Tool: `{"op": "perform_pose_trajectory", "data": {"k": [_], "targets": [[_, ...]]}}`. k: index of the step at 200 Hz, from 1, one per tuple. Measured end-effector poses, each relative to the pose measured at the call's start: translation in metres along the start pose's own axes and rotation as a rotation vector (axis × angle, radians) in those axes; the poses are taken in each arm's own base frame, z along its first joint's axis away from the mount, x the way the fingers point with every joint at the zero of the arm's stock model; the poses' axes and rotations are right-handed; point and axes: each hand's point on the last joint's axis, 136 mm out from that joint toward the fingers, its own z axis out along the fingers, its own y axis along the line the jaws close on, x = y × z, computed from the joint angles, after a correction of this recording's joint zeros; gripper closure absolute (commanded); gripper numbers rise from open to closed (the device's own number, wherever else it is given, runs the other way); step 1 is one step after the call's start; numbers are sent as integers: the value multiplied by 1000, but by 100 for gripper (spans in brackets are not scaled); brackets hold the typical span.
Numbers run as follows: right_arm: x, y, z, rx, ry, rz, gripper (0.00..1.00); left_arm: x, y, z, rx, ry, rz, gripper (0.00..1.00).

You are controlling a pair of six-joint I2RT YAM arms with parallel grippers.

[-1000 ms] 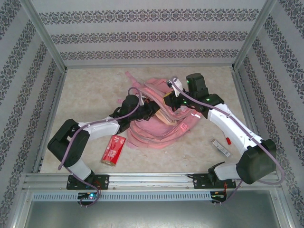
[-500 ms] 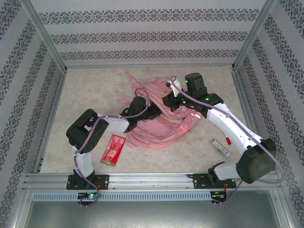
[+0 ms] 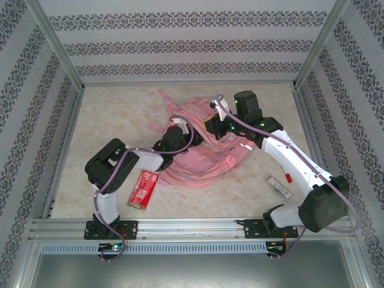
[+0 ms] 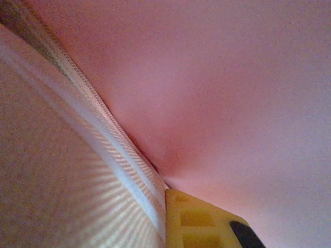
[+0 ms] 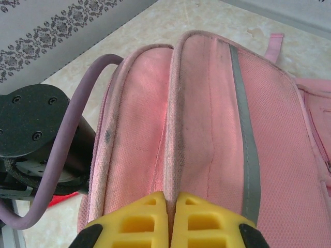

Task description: Pack the student bag

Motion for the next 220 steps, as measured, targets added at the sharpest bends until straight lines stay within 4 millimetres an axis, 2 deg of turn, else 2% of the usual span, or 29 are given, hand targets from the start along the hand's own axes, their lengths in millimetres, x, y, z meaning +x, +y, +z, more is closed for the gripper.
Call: {"op": "perform_pose_trajectory", "data": {"k": [28, 75, 87, 114, 129, 149, 220], "targets": [[2, 2, -3, 1, -8, -2, 100, -7, -2, 9, 12, -43, 0, 100], [11, 4, 2, 2, 6, 3, 100, 6, 3, 34, 13, -61, -27, 100], [11, 3, 2, 6, 7, 5, 100, 10, 4, 37, 14, -60, -39, 92], [14, 3, 2, 10, 14, 8, 100, 15, 14, 38, -33, -50, -56, 62], [16, 2, 2, 17, 19, 11, 100, 22, 26, 36, -93, -20, -65, 52], [18, 1, 1, 21, 24, 13, 100, 30, 35, 32, -149, 30, -72, 49], [23, 1, -2, 33, 31, -1, 100, 51, 33, -4, -316, 265, -140, 31]]}}
